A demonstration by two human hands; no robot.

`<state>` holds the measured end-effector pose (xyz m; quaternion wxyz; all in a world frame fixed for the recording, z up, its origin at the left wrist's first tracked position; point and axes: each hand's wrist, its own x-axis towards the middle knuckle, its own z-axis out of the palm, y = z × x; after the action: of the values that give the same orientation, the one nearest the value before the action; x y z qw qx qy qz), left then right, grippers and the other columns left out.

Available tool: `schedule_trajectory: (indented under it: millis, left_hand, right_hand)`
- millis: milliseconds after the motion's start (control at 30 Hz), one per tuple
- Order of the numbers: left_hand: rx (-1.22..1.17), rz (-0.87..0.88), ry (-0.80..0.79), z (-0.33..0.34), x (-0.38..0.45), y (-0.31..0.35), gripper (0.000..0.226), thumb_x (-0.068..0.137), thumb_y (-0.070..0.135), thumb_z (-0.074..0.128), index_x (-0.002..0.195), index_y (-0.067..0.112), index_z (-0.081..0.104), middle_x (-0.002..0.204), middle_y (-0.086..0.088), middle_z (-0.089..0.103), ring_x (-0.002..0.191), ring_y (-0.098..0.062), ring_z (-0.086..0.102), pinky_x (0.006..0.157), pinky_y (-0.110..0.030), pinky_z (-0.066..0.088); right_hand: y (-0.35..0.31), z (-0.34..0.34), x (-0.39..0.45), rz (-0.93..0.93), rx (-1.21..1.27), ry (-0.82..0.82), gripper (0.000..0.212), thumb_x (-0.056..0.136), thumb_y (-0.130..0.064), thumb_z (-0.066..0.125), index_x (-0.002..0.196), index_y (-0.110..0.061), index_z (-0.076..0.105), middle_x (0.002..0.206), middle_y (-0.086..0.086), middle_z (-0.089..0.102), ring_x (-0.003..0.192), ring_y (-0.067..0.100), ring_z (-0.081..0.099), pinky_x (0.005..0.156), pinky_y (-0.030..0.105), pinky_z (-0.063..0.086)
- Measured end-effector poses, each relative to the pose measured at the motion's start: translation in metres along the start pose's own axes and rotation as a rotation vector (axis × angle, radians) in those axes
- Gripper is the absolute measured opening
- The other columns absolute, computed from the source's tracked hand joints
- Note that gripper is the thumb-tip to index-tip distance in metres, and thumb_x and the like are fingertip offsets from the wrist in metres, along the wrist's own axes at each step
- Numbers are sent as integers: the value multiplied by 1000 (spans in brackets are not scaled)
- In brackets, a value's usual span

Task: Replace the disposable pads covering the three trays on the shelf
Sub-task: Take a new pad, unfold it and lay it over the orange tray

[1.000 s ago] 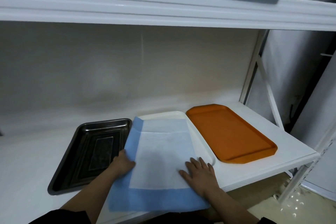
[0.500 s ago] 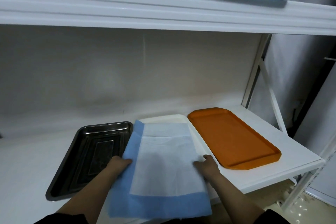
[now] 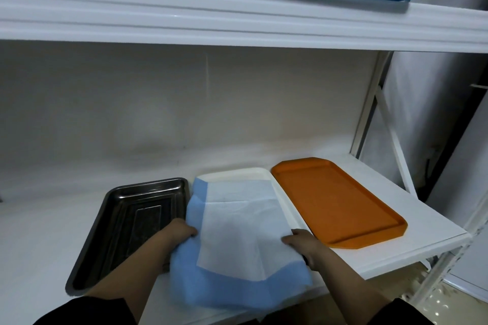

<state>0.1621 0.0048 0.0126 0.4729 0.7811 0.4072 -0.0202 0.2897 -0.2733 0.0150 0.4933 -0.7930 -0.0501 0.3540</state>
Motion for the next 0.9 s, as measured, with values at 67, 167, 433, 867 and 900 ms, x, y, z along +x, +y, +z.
schedule_trajectory:
  millis: [67, 167, 433, 867, 900]
  left_hand:
    - [18, 5, -5, 2, -2, 1, 33, 84, 4, 63, 113, -12, 59, 113, -25, 62, 91, -29, 59, 77, -31, 47]
    - [39, 45, 2, 9, -7, 3, 35, 74, 4, 68, 106, -8, 60, 107, -21, 63, 92, -30, 62, 82, -37, 53]
    - [581, 182, -9, 40, -43, 57, 67, 88, 46, 56, 140, 10, 35, 146, -14, 32, 131, -29, 40, 106, -33, 37]
    - [-253, 30, -215, 81, -66, 120, 29, 93, 20, 50, 112, -2, 53, 103, -23, 63, 91, -33, 66, 72, -37, 60]
    - [-196, 49, -176, 78, -69, 118, 17, 94, 9, 43, 101, -3, 53, 92, -20, 62, 81, -30, 65, 60, -30, 58]
  right_hand:
    - [-3, -9, -4, -55, -43, 52, 32, 93, -6, 51, 123, 3, 54, 99, 9, 60, 79, 19, 60, 62, 26, 48]
    - [-8, -23, -6, -129, -72, 114, 29, 93, -6, 50, 121, 1, 55, 105, 10, 60, 76, 15, 57, 59, 22, 45]
    - [-15, -27, -17, -249, -395, 177, 36, 94, -17, 49, 130, -10, 52, 127, 8, 58, 101, 19, 56, 81, 27, 45]
    - [-44, 34, -72, -723, -1093, 224, 40, 98, -23, 38, 137, -23, 42, 117, 13, 63, 102, 34, 60, 73, 34, 41]
    - [-44, 34, -73, -709, -990, 160, 37, 98, -32, 40, 134, -26, 46, 117, 8, 65, 100, 29, 62, 74, 34, 44]
